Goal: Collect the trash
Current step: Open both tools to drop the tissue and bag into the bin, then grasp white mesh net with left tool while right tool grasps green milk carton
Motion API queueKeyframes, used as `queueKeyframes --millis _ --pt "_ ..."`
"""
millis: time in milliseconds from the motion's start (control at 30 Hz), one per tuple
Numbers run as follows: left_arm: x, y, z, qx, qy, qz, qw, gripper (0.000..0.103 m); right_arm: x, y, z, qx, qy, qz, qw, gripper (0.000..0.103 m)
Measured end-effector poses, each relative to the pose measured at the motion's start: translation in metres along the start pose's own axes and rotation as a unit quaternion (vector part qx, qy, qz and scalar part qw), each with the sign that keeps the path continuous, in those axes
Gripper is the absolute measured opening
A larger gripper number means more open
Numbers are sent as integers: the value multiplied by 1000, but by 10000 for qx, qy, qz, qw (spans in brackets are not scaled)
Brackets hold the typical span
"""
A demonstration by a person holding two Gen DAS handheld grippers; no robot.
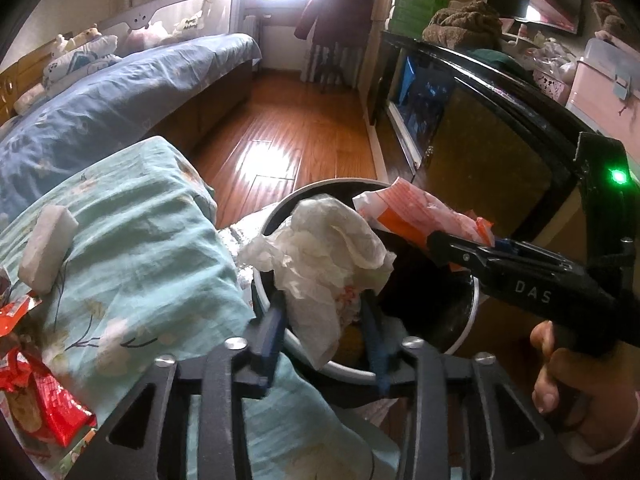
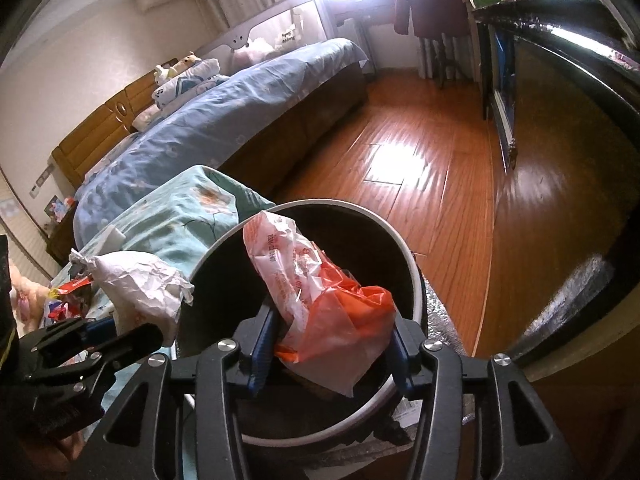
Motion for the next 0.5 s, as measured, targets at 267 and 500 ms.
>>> queueKeyframes --millis 267,500 --pt "14 2 15 64 -89 -57 9999 67 7 7 0 -58 -141 -86 9998 71" --pt "50 19 46 272 -296 -115 9991 69 16 33 8 -24 -317 -302 9990 81"
Point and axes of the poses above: each gripper's, at about its wrist camera, not at the fingertips, and x roughly against the way its jaws point, y to its left, z to its underside, the point moved 8 cm from there along -x, roughly the way its jaws point, and after that the axes turned 14 degrees about -z, right-handed, at the moved point
